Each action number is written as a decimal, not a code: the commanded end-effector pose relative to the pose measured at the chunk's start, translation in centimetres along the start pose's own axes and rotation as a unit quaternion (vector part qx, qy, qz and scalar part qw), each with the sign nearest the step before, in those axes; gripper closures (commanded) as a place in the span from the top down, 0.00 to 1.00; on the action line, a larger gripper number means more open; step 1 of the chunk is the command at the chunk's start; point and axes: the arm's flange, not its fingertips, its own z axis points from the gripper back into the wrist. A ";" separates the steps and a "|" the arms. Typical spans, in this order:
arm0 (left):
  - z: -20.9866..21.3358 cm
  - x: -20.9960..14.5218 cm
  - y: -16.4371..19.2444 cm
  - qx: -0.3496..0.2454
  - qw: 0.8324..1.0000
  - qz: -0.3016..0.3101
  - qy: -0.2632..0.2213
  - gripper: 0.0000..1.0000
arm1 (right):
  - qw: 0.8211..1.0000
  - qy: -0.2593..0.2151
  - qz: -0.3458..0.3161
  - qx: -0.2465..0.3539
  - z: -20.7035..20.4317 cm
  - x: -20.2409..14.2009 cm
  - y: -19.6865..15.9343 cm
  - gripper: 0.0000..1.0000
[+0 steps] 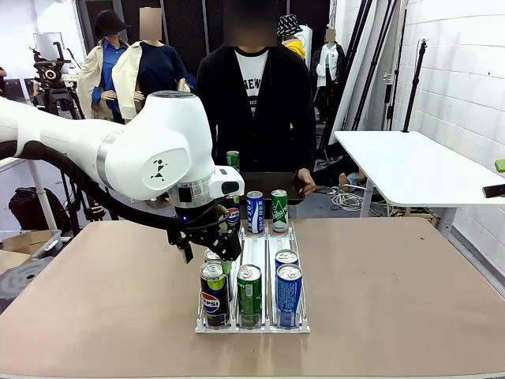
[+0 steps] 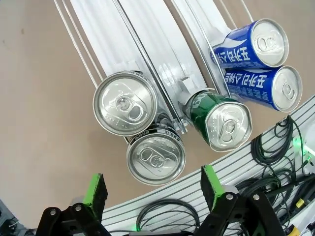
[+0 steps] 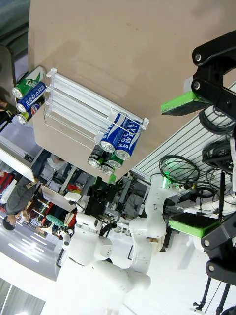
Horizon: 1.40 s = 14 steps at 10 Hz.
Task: Retrieve and hand over the desired beverage to the person.
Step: Pick up another can of the same type that the person held from the Automatic Can Dispenser.
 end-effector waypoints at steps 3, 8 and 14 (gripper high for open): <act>-0.4 0.7 -0.3 -0.003 1.000 0.004 0.018 1.00 | 1.000 -0.005 0.002 -0.005 -0.2 -0.2 0.0 1.00; -1.7 1.6 0.0 -0.006 1.000 -0.001 0.027 1.00 | 1.000 -0.005 0.002 -0.005 -0.2 -0.2 0.0 1.00; -3.1 2.0 0.7 -0.008 0.999 0.006 0.034 1.00 | 1.000 -0.005 0.002 -0.005 -0.2 -0.2 0.0 1.00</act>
